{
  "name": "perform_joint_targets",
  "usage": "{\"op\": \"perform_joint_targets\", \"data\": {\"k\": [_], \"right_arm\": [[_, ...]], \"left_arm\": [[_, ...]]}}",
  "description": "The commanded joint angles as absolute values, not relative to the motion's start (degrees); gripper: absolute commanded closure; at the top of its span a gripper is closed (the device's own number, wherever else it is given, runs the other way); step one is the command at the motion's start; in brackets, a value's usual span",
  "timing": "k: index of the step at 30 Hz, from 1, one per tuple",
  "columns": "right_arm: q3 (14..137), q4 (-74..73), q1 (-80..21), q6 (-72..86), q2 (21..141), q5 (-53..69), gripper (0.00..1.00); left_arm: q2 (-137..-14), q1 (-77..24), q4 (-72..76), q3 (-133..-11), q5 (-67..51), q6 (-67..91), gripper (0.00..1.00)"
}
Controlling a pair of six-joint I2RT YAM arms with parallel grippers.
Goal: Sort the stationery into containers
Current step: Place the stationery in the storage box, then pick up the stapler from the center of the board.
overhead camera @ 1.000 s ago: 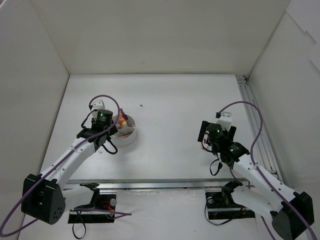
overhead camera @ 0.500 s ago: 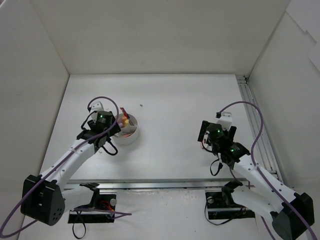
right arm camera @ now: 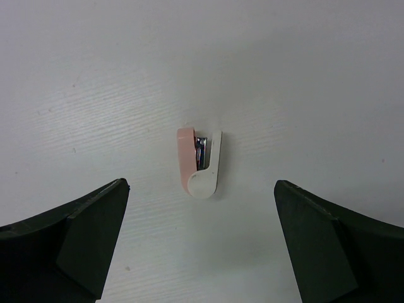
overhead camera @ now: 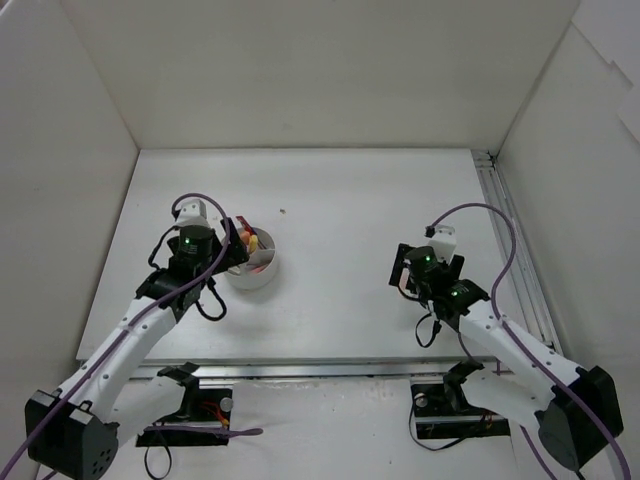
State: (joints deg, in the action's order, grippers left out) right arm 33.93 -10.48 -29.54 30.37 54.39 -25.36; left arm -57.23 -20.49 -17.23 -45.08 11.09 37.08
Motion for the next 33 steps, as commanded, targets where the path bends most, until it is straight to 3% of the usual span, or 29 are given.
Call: {"op": "perform_joint_targets", "data": {"k": [1, 10, 12, 14, 17, 25, 29, 33], "right_arm": [[37.08, -9.84, -29.09, 34.71, 61.76, -24.35, 0.02], [38.24, -10.55, -27.25, 40.69, 75.40, -19.43, 0.06], [37.97, -10.11, -26.28, 41.22, 76.72, -20.56, 0.17], [38.93, -9.85, -25.93, 40.34, 78.13, -21.88, 0.35], [40.34, -9.49, -25.32, 39.03, 79.62, -24.17, 0.54], [41.57, -8.97, -23.03, 29.47, 78.15, -14.52, 0.84], [40.87, -4.85, -23.03, 23.31, 71.73, -6.10, 0.85], [38.33, 2.43, -25.82, 10.59, 64.44, 15.48, 0.85]], "left_arm": [[-53.54, -22.84, -14.76, -46.23, 6.33, 32.79, 0.00], [-51.59, -24.70, -16.61, -46.93, 6.15, 30.59, 0.00], [-51.85, -25.22, -16.61, -47.20, 5.28, 30.50, 0.00], [-52.56, -25.22, -15.74, -47.37, 4.40, 29.80, 0.00], [-53.44, -25.22, -15.30, -48.07, 2.99, 29.10, 0.00], [-53.00, -25.84, -13.10, -47.46, 3.25, 29.27, 0.00], [-54.31, -25.84, -11.95, -48.78, -2.27, 27.78, 0.00], [-56.07, -26.46, -9.67, -50.10, -8.16, 26.81, 0.00]]}}
